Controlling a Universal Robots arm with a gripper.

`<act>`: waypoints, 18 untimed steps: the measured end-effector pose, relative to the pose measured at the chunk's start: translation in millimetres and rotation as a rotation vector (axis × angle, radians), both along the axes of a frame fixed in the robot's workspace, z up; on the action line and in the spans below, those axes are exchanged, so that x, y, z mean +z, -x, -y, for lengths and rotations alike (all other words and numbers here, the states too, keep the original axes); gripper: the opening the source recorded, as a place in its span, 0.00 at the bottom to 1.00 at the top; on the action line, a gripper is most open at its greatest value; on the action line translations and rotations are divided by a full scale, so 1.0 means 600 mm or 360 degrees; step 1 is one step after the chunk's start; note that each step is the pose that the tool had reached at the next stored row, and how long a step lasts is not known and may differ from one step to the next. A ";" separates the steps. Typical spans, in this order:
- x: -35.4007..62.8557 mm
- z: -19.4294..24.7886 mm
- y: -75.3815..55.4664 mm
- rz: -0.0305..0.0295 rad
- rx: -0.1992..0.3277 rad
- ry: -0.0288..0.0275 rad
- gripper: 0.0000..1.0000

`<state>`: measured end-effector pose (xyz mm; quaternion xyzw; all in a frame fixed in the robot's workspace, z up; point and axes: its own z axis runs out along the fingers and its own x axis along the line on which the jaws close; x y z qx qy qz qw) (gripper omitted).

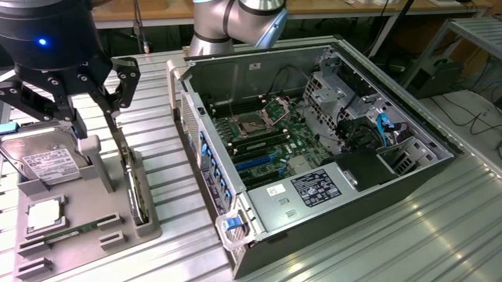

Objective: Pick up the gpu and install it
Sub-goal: 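Pick up the gpu and move the gpu toward the slot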

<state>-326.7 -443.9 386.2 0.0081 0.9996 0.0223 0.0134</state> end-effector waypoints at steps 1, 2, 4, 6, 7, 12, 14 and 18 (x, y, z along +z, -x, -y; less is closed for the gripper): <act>-0.001 0.0000 0.000 -0.00002 0.0000 0.00002 0.42; -0.002 0.0000 0.000 -0.00003 0.0000 0.00002 0.42; -0.005 0.0001 0.000 -0.00001 0.0000 0.00001 0.42; -0.009 0.0001 0.000 -0.00002 0.0000 0.00001 0.42; -0.011 0.0001 0.000 -0.00002 0.0000 0.00001 0.42; -0.022 0.0001 0.000 0.00000 0.0000 0.00000 0.42; -0.027 0.0002 0.000 -0.00002 0.0000 0.00001 0.42; -0.038 0.0004 0.000 -0.00002 0.0000 0.00001 0.42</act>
